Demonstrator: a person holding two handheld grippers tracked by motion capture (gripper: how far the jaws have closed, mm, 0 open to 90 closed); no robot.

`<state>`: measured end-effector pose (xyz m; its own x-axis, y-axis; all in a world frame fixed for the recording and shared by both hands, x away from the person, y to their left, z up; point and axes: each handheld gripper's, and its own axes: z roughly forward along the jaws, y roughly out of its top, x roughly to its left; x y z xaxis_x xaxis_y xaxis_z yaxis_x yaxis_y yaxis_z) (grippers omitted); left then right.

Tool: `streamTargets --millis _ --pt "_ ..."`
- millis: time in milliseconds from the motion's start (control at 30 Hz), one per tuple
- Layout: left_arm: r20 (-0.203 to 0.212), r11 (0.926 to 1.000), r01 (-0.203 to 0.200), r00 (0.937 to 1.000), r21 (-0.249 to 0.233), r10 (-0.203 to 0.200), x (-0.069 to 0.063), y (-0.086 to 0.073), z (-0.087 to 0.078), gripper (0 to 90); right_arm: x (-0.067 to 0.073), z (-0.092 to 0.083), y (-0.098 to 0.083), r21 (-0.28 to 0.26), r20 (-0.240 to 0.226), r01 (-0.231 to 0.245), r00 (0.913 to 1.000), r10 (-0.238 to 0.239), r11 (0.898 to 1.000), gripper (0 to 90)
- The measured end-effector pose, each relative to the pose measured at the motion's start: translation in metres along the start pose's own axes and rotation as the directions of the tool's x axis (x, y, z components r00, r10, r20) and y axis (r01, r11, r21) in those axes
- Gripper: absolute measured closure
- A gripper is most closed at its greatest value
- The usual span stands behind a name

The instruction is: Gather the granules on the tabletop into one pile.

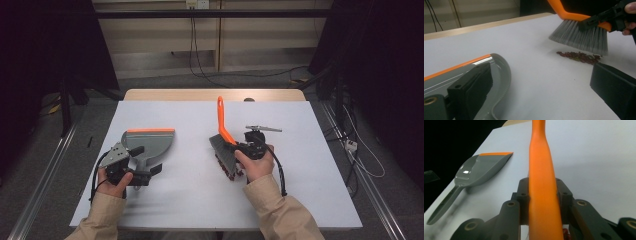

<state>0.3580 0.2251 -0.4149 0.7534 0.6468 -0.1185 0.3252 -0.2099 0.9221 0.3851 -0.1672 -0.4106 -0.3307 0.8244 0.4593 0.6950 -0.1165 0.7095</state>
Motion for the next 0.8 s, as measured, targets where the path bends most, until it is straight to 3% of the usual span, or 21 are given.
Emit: streamTargets --millis 267,500,667,800 --pt "-0.002 1.0000 -0.002 1.0000 0.000 0.002 0.000 0.000 0.000 4.2 -0.018 -0.017 0.001 -0.014 0.115 0.058 0.9918 -0.056 0.998 71.1" --pt "-0.001 1.0000 -0.004 1.0000 0.003 0.004 -0.001 0.000 0.000 4.2 -0.037 -0.027 -0.011 -0.018 0.237 0.089 0.9680 -0.082 0.996 71.1" --pt "-0.001 1.0000 -0.004 1.0000 0.003 0.004 -0.002 0.000 0.001 4.2 -0.038 -0.022 -0.024 -0.040 0.263 0.097 0.9611 -0.083 0.995 71.1" --pt "0.000 1.0000 -0.007 1.0000 0.006 0.007 -0.002 0.000 0.002 4.2 -0.031 -0.019 -0.026 -0.059 0.256 0.107 0.9627 -0.088 0.993 71.1"
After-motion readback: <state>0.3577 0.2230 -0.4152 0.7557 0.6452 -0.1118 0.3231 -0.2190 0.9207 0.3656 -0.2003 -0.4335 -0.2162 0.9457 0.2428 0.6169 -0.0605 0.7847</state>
